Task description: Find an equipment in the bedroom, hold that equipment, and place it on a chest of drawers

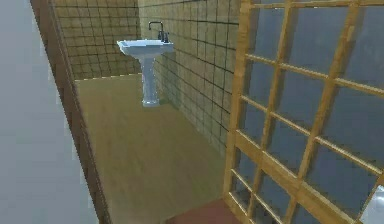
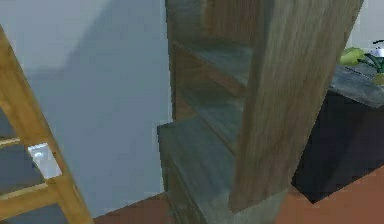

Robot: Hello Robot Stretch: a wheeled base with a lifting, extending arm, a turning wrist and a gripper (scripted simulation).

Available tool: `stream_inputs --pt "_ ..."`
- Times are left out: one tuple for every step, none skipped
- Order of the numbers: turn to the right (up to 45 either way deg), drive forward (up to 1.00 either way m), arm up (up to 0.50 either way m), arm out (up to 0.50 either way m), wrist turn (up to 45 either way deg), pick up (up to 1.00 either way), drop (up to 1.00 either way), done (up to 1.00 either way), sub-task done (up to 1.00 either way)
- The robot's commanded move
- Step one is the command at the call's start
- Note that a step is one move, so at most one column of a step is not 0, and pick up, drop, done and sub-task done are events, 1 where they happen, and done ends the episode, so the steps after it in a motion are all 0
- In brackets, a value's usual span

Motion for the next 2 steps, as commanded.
stream_inputs --pt "0.0 0.8 0.0 0.0 0.0 0.0 0.0 0.0 0.0" --pt "-24.0 0.0 0.0 0.0 0.0 0.0 0.0 0.0 0.0"
